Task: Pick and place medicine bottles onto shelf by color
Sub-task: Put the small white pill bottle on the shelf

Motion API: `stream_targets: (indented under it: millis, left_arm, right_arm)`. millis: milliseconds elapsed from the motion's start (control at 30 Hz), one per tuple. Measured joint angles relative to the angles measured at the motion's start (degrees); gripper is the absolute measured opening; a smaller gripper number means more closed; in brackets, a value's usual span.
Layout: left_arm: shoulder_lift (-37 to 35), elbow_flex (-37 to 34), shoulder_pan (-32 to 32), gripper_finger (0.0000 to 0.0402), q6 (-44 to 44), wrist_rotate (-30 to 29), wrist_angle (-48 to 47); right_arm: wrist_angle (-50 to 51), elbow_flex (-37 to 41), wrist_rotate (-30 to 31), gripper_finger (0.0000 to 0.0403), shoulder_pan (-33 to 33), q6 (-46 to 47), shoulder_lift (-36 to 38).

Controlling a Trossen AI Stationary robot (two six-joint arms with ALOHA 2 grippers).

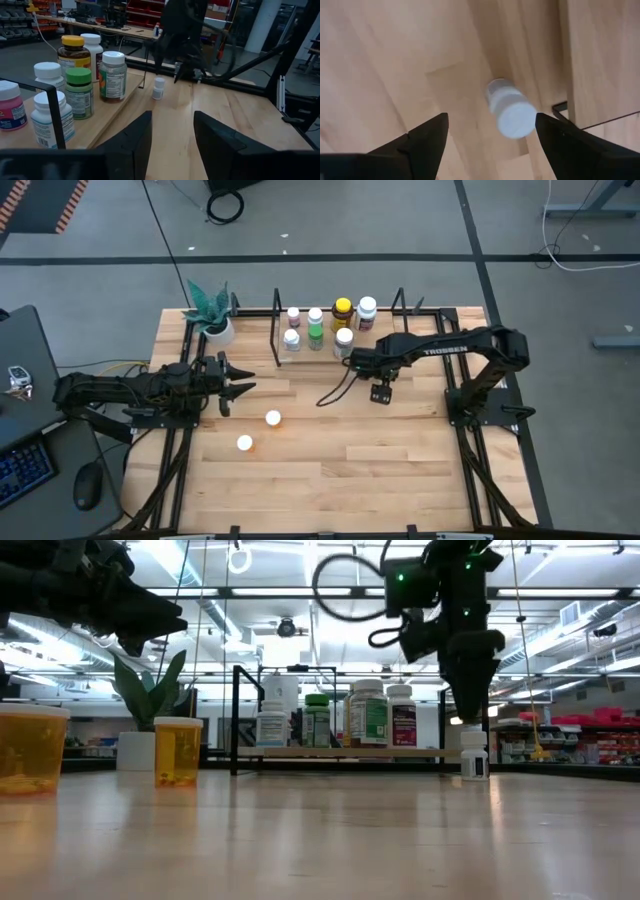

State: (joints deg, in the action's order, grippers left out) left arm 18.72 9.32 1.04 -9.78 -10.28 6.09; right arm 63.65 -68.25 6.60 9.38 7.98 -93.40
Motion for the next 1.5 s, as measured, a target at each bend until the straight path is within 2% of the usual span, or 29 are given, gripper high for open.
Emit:
stream_targets:
  millis: [400,800,1200,1333,1500]
  left_arm:
    - [0.0,0.0,0.0,0.0142,0.0,0.0,-0.1]
    - [0.0,0.0,0.0,0.0153,0.0,0.0,-0.1]
    - [0.0,0.0,0.0,0.0144,0.0,0.0,-0.1]
    - [0.0,0.0,0.0,0.015,0.0,0.0,-0.1]
    - [0.0,0.0,0.0,0.0153,0.0,0.0,-0.1]
  right_arm:
    - [-0.2,0.0,-0.7,0.0305,3.4,-4.0,-0.2]
    - [-1.9,0.1,-1.9,0.0305,4.4,-7.0,-0.2]
    - [-5.3,6.2,0.8,0.0305,4.3,-8.2,-0.3]
    - [-6.3,7.4,0.8,0.0292,4.3,-8.2,-0.3]
    - [-9.2,8.8,0.8,0.0257,4.2,-8.2,-0.3]
